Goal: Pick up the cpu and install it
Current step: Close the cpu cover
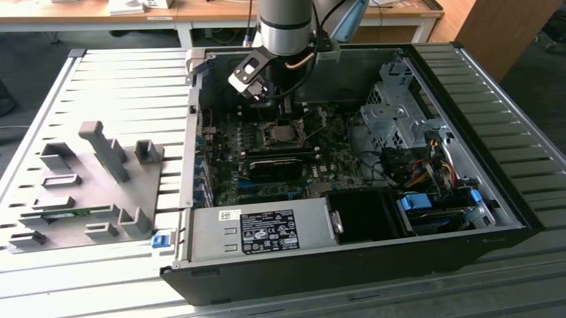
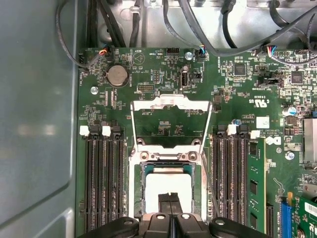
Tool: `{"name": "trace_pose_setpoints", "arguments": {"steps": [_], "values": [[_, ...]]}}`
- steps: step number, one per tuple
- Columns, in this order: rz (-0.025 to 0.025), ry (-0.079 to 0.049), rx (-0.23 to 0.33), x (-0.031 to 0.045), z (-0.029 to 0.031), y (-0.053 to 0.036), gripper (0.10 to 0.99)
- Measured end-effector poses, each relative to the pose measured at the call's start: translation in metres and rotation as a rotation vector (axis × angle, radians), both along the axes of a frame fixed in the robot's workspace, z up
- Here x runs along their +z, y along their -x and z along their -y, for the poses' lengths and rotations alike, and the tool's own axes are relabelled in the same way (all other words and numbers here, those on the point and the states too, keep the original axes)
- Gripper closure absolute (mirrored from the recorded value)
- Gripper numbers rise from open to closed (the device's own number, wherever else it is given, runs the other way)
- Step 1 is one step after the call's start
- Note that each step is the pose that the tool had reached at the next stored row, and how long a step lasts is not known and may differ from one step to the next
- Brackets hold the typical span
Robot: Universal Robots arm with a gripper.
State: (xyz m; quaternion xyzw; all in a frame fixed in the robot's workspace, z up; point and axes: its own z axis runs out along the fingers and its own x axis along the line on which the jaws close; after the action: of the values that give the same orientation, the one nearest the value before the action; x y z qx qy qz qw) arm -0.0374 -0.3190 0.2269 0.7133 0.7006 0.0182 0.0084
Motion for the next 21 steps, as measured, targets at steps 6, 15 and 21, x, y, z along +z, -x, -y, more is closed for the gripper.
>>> {"name": "trace_pose_setpoints", "arguments": {"steps": [6, 15, 21], "values": [[-0.0001, 0.000, 0.000, 0.0033, 0.0001, 0.0000, 0.980], [-0.0001, 0.000, 0.000, 0.0067, 0.0000, 0.0000, 0.980], [-0.0002, 0.000, 0.000, 0.0094, 0.0001, 0.0000, 0.980]]}}
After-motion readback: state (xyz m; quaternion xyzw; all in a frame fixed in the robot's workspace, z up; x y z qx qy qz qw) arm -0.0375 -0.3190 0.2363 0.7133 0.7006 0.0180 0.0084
